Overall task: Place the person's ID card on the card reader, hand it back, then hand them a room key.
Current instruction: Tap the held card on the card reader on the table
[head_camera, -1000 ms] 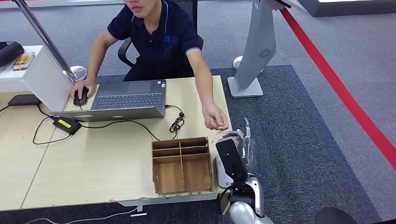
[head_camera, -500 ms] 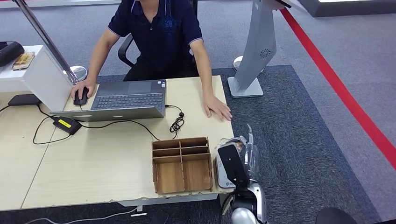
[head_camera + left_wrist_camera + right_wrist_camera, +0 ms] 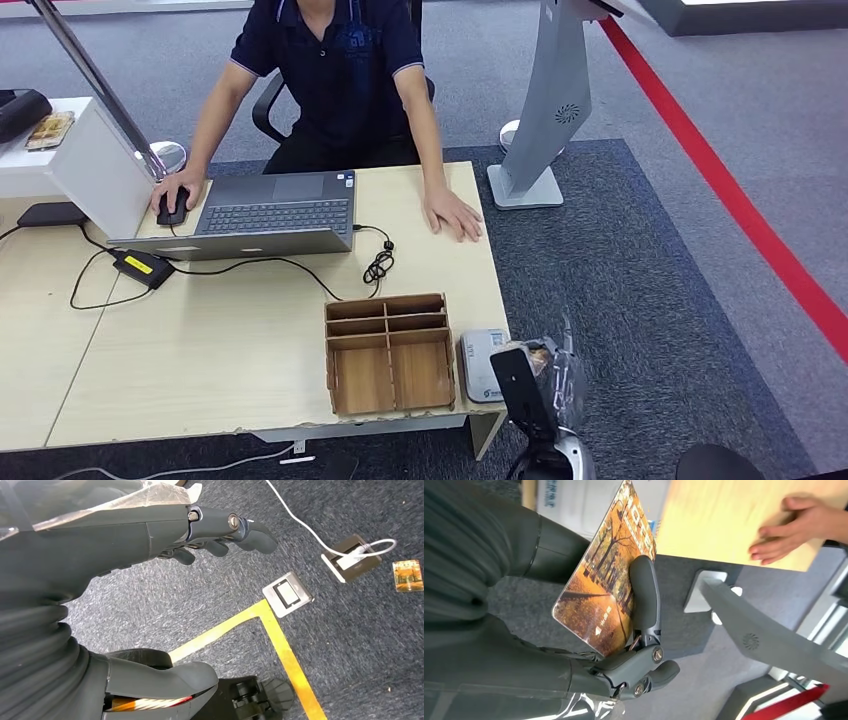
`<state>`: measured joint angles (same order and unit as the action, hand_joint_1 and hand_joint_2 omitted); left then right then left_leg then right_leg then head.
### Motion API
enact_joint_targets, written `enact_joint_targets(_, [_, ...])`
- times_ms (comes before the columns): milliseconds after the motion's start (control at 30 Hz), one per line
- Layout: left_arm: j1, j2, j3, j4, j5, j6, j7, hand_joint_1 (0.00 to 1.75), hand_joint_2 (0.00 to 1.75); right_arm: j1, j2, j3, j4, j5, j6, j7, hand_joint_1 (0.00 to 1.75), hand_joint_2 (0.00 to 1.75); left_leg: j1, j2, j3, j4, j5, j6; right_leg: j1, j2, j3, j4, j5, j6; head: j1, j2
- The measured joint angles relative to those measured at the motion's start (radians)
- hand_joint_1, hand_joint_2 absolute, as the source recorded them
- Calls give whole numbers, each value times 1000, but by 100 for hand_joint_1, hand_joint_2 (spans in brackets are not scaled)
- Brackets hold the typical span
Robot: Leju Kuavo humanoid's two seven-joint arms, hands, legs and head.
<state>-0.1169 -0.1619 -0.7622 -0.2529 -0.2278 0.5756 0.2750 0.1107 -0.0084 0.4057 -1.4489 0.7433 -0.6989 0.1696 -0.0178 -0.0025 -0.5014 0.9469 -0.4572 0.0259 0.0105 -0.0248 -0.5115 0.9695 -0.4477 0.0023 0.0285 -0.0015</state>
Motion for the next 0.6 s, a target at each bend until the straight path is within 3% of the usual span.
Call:
enact_joint_targets(300, [0,0,0,0,3,2,1,0,175,21,-1,5,12,51,0,78,175,175,0,0,0,0,0,0,0,0,0,0,0,0,0,0])
enact_joint_targets(600, [0,0,0,0,0,1,4,0,175,-28,-19,109,42,55,1,154,175,175,0,0,0,0,0,0,0,0,0,0,0,0,0,0])
